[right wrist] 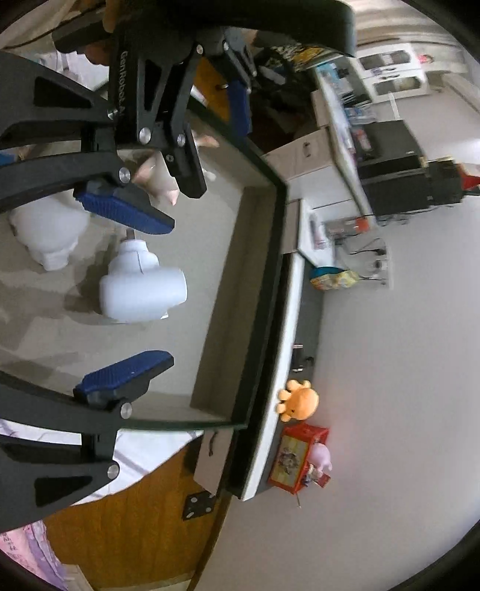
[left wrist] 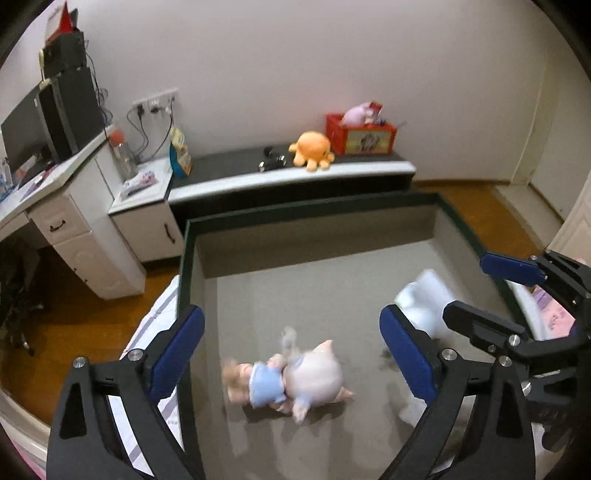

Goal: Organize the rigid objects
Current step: 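Carry the doll and white charger over the pink box and release both, then withdraw both grippers from the box back over the bed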

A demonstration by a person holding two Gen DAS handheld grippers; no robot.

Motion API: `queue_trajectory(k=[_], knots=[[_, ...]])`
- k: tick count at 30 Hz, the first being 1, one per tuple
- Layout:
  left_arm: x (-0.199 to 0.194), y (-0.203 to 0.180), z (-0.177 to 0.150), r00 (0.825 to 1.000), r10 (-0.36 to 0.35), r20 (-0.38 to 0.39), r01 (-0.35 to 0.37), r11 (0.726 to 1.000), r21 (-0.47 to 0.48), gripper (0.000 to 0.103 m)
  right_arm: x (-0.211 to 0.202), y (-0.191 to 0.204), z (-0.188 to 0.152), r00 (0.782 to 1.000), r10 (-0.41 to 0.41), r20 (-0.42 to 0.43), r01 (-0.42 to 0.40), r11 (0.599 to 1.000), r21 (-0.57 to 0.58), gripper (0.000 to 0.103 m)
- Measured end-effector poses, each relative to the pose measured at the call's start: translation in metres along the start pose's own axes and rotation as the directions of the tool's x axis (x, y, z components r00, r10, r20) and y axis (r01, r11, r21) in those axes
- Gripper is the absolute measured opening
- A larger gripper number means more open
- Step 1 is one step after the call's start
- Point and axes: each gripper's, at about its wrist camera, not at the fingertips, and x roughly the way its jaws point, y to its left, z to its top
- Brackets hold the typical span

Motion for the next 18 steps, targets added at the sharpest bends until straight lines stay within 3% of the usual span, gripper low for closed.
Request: queue_trajectory(k=[4,7,11,15,18], knots=[[-0.055,-0.006,-0.013,0.992,0.032,0.121,-0.033,0.999,0.005,0.103,-0.042,0.002,-0.006,0.996,-0.021,0.087,0.021,1.000,0.008,0.081],[-0.102,-0.011,-0.029,0.975,0.051,0.215,-0.052,0.999,0.000,0.103,-0.086,0.008,-0.019,0.985,-0.011,0.171,0.008,1.000,0.022,0.082],[-0.163,-0.021,-0.057,0.936,0.085,0.341,-0.086,0.996,-0.012,0.103,-0.135,0.020,-0.038,0.962,-0.036,0.269,0.031,0.999,0.024,0.083],[-0.219,-0.038,-0.097,0.880,0.144,0.452,-0.148,0.989,-0.026,0.103,-0.183,0.035,-0.064,0.931,-0.047,0.362,0.038,0.999,0.031,0.083],[-0.247,-0.046,-0.125,0.857,0.151,0.493,-0.148,0.988,-0.046,0.103,-0.210,0.048,-0.090,0.909,-0.070,0.410,0.066,0.998,0.025,0.099]])
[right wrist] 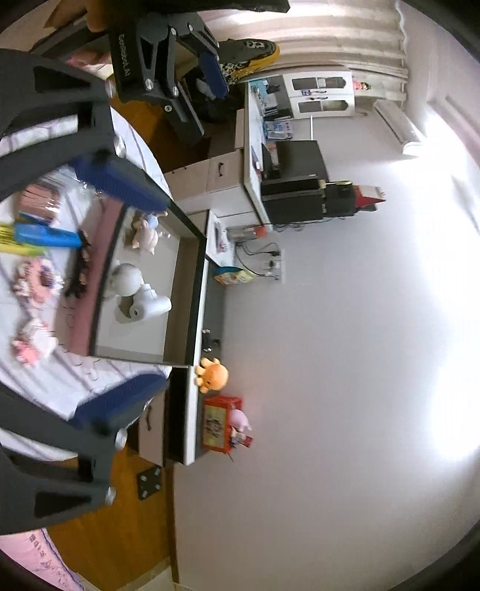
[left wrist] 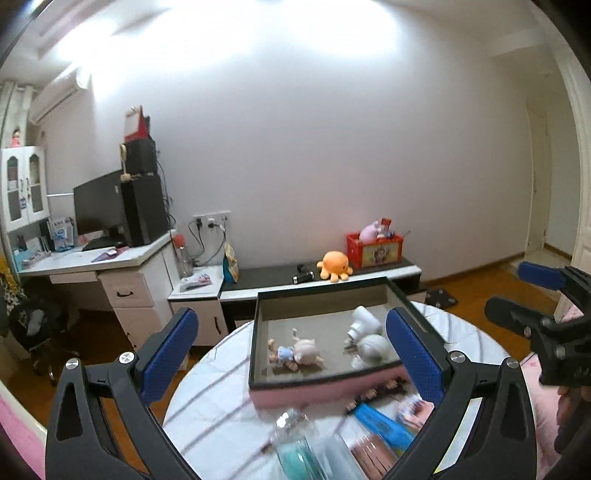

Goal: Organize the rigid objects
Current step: 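Withdraw both grippers from the box back over the bed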

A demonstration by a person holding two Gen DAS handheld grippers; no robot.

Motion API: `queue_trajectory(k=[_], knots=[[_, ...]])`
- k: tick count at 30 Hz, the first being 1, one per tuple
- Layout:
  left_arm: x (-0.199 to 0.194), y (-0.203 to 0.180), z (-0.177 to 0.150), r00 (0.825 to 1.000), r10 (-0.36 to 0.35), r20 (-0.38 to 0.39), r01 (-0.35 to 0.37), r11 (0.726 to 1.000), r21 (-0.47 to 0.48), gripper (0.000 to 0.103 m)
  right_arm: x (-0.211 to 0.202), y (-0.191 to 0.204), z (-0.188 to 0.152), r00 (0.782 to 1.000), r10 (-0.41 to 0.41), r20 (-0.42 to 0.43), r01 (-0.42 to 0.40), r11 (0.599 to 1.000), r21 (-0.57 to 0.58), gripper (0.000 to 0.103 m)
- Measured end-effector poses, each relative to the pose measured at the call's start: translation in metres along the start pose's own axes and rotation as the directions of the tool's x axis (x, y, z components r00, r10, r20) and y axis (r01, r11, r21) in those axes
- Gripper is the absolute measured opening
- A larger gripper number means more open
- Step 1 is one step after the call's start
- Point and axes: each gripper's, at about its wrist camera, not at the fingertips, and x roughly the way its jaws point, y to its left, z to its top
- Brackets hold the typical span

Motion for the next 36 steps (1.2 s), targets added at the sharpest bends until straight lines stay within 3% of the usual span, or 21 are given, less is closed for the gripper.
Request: queue_trajectory(k=[1,9,17,23,27,36], knots=[[-0.010,0.000,-0.004,1.000,0.002,0.007,-0.002,1.000,-0.010,0.103,-0.012,0.004,-0.006,1.000,-0.019,0.018,0.019,1.000,-0.009,0.103],[-0.073,0.000,-0.048,1.000,0.017,-0.010,-0.017,0.998,-0.064,0.103,-0.075,0.017,-0.043,0.993,-0.096,0.064,0.096,0.995,-0.006,0.103],[-0.099,-0.003,-0.053,1.000,-0.003,0.010,0.003,0.998,-0.061,0.103,-0.103,0.016,-0.056,0.992,-0.109,0.063,0.107,0.994,0.031,0.103],[-0.099,-0.002,-0.062,1.000,0.011,-0.024,-0.012,0.999,-0.052,0.103,-0.108,0.016,-0.061,0.991,-0.122,0.054,0.120,0.992,0.025,0.103],[-0.084,0.004,-0.080,0.996,0.019,-0.088,-0.024,0.998,-0.050,0.103,-0.102,0.012,-0.070,0.991,-0.130,0.028,0.129,0.991,0.038,0.103],[-0.023,0.001,-0.120,0.963,-0.013,-0.268,-0.003,0.998,-0.061,0.103,-0.048,-0.008,-0.106,0.979,-0.146,-0.142,0.155,0.987,0.051,0.103]])
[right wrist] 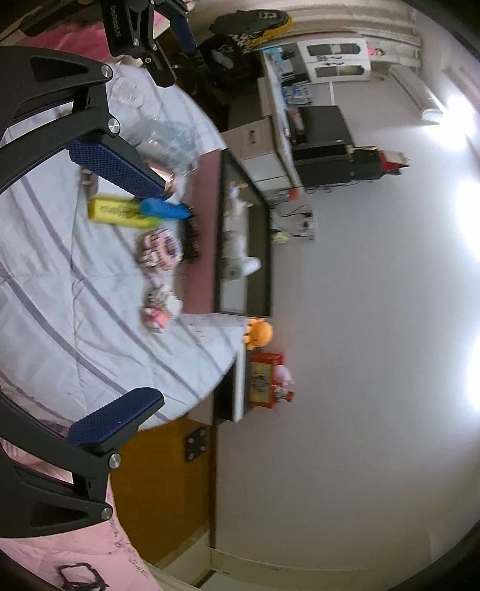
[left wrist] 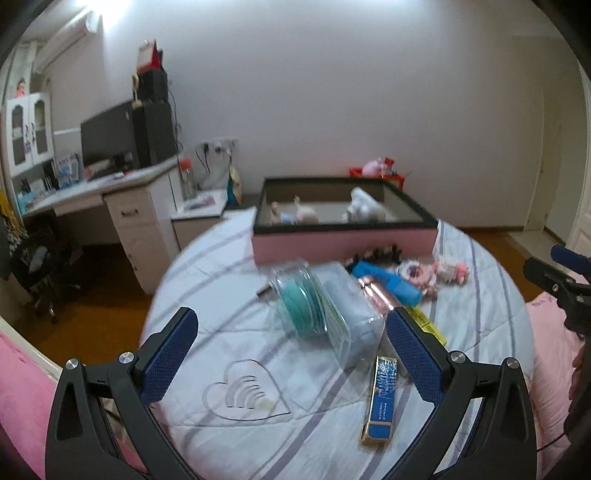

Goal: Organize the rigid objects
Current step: 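Withdraw both grippers from the box back over the bed, then grasp the clear teal-brush case with the left gripper while the right gripper grasps the block figure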

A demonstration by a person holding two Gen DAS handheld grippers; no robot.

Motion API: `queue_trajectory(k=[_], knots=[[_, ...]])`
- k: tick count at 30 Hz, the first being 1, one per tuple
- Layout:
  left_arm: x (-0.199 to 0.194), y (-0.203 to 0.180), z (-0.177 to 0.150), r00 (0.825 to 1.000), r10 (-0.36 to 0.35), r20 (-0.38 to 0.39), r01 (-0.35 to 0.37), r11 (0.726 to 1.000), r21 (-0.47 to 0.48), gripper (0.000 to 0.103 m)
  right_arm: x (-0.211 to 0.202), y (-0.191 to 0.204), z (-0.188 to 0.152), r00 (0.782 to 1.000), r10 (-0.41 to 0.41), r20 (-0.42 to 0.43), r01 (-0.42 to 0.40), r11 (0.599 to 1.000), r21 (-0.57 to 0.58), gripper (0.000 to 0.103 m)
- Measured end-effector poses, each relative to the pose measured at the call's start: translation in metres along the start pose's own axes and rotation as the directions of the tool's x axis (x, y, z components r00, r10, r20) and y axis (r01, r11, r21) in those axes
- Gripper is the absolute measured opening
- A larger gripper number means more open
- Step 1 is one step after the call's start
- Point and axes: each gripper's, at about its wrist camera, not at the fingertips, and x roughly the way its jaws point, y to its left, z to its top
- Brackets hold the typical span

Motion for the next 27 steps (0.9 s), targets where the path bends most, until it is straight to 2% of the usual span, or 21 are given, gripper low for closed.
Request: queue_trajectory(k=[7,13,14,16,17,19,21,27], knots=[[0.031,-0.019,-0.002,0.998,-0.018,-0.062,0.019,1.000,0.012,0.103,0.038,-0.013,-0.015,0.996,-0.005,-0.093,0.007,1.000,0.015,0.103],[0.060,-0.027,0.000,0.993,-0.006,-0.115,0.007,1.000,0.000,0.102,0.061,-0.021,-0.018,0.991,-0.002,-0.137,0.006,1.000,0.027,0.103],[0.065,-0.028,0.000,0.992,-0.002,-0.124,0.003,1.000,0.003,0.100,0.065,-0.022,-0.018,0.990,-0.001,-0.142,0.005,1.000,0.027,0.103],[0.071,-0.027,0.000,0.990,-0.008,-0.142,0.009,1.000,0.007,0.079,0.072,-0.025,-0.018,0.988,0.003,-0.155,0.001,1.000,0.024,0.103],[0.074,-0.026,0.000,0.988,-0.020,-0.155,0.022,1.000,0.007,0.074,0.075,-0.026,-0.017,0.987,0.001,-0.161,0.003,1.000,0.021,0.103],[0.080,-0.026,0.000,0.986,0.006,-0.169,0.000,0.999,0.036,0.068,0.085,-0.030,-0.017,0.983,-0.008,-0.185,0.009,1.000,0.007,0.103],[0.083,-0.024,0.000,0.985,0.016,-0.171,-0.006,0.998,0.062,0.067,0.094,-0.032,-0.015,0.979,-0.010,-0.202,0.009,1.000,-0.005,0.103],[0.084,-0.013,0.002,0.982,-0.025,-0.186,0.035,0.998,0.050,0.068,0.130,-0.037,-0.008,0.959,-0.004,-0.282,-0.013,0.998,-0.056,0.103]])
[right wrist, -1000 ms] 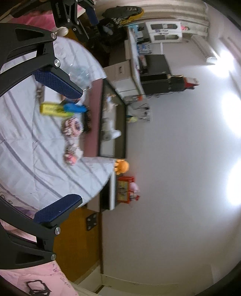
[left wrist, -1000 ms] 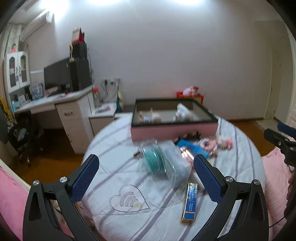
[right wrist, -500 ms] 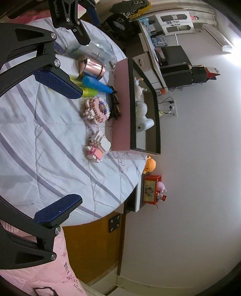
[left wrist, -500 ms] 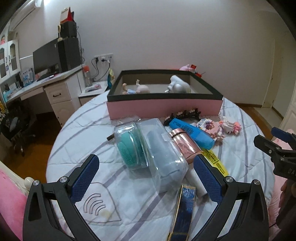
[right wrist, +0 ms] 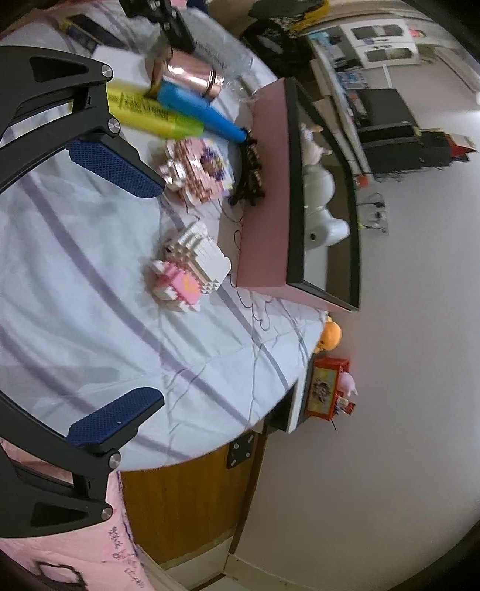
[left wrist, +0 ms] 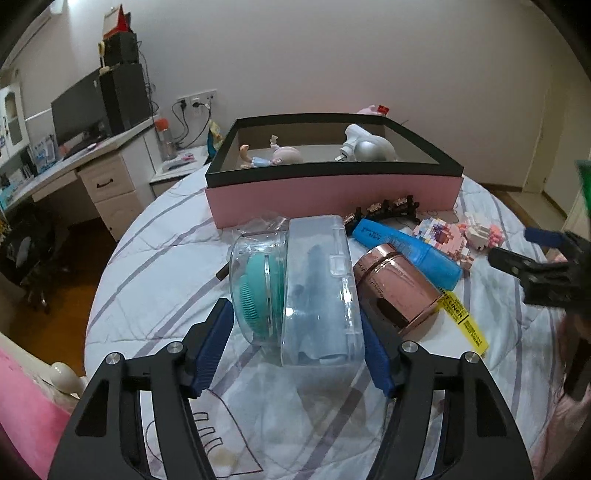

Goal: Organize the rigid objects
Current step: 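Grasp the clear teal-brush case with the left gripper while the right gripper grasps the block figure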

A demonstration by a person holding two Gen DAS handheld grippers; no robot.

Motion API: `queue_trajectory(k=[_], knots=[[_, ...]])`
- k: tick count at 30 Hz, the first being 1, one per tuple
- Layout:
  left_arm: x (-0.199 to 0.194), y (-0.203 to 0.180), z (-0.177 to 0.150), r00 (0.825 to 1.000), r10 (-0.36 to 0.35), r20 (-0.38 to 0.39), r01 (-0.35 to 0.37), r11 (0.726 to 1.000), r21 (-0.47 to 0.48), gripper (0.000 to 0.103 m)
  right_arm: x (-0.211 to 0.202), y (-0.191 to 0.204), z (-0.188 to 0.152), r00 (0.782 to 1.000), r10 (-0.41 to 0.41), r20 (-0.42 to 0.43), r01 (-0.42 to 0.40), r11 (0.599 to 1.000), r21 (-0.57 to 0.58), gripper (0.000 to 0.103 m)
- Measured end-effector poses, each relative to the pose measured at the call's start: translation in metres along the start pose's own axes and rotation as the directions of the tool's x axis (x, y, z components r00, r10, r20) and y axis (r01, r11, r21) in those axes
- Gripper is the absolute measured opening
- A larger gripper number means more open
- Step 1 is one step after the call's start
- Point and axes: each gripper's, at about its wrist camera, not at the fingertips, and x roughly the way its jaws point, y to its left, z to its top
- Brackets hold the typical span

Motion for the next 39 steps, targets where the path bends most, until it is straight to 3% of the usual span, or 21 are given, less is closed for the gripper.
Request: queue_trajectory(k=[5,8,14,15,30,39], knots=[[0.010,0.004,0.001,1.000,0.000,-0.030,0.000,1.000,-0.012,0.078,0.026,0.004,0.016,0.998,0.011,-0.064,-0.015,0.998,-0.065,0.103],[0.017,0.002,0.001,0.999,0.004,-0.040,-0.004,1.000,-0.009,0.079,0.032,0.003,0.022,0.996,0.034,-0.087,-0.041,0.996,-0.077,0.100],[0.025,-0.003,0.000,0.998,-0.014,-0.062,0.014,1.000,-0.003,0.070,0.038,-0.001,0.027,0.986,0.128,-0.104,-0.135,0.989,-0.065,0.061],[0.024,-0.002,0.000,0.998,-0.018,-0.062,0.018,1.000,-0.005,0.069,0.037,-0.001,0.025,0.985,0.142,-0.099,-0.149,0.987,-0.066,0.060],[-0.017,0.015,-0.012,0.997,-0.070,-0.040,0.069,0.997,-0.028,0.069,0.002,0.002,0.009,0.987,0.159,-0.033,-0.160,0.987,-0.003,0.060],[-0.015,0.016,-0.020,0.994,-0.095,-0.061,0.092,0.994,-0.052,0.071,-0.001,0.010,-0.003,0.980,0.192,-0.053,-0.191,0.981,0.022,0.060]])
